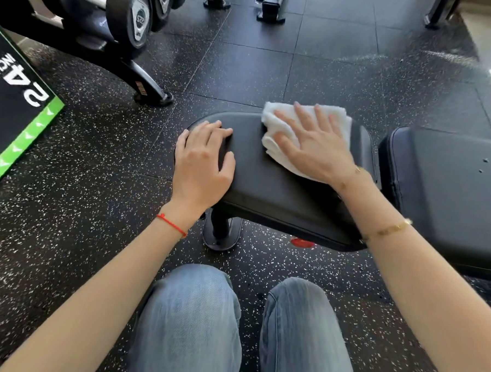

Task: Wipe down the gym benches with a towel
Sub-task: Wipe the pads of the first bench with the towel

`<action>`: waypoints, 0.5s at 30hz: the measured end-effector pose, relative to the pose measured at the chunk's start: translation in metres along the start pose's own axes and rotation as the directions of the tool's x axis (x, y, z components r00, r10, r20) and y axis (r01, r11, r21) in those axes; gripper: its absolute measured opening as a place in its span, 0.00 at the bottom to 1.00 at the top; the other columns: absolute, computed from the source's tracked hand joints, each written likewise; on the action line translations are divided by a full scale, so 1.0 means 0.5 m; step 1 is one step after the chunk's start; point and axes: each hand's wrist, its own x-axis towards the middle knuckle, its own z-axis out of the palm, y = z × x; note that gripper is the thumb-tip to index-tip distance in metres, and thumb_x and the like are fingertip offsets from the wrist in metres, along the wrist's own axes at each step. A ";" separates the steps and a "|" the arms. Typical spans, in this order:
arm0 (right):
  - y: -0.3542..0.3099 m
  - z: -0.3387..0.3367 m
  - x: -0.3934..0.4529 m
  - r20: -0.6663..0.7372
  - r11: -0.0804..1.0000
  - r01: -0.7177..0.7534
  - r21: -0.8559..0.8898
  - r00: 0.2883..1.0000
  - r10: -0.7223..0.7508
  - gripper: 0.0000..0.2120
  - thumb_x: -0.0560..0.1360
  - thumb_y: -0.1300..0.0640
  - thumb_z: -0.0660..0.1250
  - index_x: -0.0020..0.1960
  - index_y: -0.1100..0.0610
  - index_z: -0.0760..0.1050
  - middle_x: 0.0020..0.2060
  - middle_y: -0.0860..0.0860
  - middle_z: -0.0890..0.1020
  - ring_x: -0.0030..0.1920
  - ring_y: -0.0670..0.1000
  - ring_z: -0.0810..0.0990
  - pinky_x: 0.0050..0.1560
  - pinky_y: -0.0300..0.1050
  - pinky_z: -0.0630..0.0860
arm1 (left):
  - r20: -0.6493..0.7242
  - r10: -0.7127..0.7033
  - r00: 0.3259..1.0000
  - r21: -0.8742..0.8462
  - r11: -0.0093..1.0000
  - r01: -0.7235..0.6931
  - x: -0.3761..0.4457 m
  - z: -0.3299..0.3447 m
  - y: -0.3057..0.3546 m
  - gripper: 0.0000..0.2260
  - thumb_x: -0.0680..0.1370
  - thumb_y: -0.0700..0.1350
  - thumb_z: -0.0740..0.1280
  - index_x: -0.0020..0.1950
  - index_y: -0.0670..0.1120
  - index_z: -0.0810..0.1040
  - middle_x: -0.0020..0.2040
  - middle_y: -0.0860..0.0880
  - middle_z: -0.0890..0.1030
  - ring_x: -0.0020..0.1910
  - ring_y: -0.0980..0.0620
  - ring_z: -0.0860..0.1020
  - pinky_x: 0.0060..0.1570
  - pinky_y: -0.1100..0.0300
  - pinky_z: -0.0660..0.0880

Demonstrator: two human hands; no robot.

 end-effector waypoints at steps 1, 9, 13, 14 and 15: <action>-0.021 0.001 0.025 0.025 0.999 0.032 0.000 0.999 -0.032 0.27 0.82 0.37 0.46 0.79 0.39 0.49 0.81 0.48 0.49 0.80 0.58 0.42 0.78 0.57 0.37 | -0.012 0.003 1.000 0.009 1.000 -0.003 0.000 0.001 0.001 0.19 0.77 0.48 0.61 0.68 0.47 0.74 0.72 0.49 0.72 0.74 0.49 0.65 0.76 0.46 0.55; 0.006 0.013 -0.038 -0.045 0.985 0.172 0.003 0.984 -0.171 0.26 0.81 0.36 0.46 0.78 0.36 0.51 0.80 0.47 0.52 0.80 0.56 0.46 0.78 0.54 0.38 | -0.053 0.014 0.998 -0.021 1.000 -0.015 -0.002 0.000 -0.005 0.20 0.76 0.50 0.61 0.67 0.48 0.75 0.71 0.49 0.73 0.74 0.49 0.67 0.76 0.47 0.56; 0.098 -0.015 -0.009 -0.017 0.996 -0.077 0.033 0.997 0.078 0.26 0.82 0.38 0.48 0.79 0.40 0.53 0.80 0.50 0.55 0.80 0.55 0.47 0.78 0.53 0.39 | -0.066 0.002 0.998 -0.036 0.999 -0.005 -0.001 0.001 -0.003 0.20 0.76 0.50 0.61 0.67 0.49 0.76 0.71 0.50 0.74 0.74 0.50 0.67 0.76 0.46 0.56; 0.098 -0.018 0.000 -0.009 0.993 -0.110 0.051 0.994 0.110 0.26 0.82 0.38 0.48 0.79 0.40 0.53 0.79 0.51 0.56 0.80 0.56 0.47 0.78 0.54 0.40 | -0.068 -0.001 0.998 -0.036 0.999 -0.001 -0.001 0.001 -0.002 0.20 0.76 0.50 0.61 0.67 0.49 0.76 0.71 0.50 0.74 0.74 0.50 0.67 0.76 0.46 0.56; 0.092 -0.019 0.003 -0.010 0.990 -0.129 0.055 0.992 0.130 0.26 0.82 0.38 0.47 0.79 0.41 0.53 0.79 0.51 0.56 0.79 0.57 0.47 0.78 0.55 0.40 | -0.070 -0.004 0.998 -0.038 0.999 0.001 -0.002 0.002 -0.001 0.20 0.76 0.50 0.62 0.67 0.49 0.76 0.71 0.50 0.74 0.74 0.50 0.67 0.76 0.46 0.56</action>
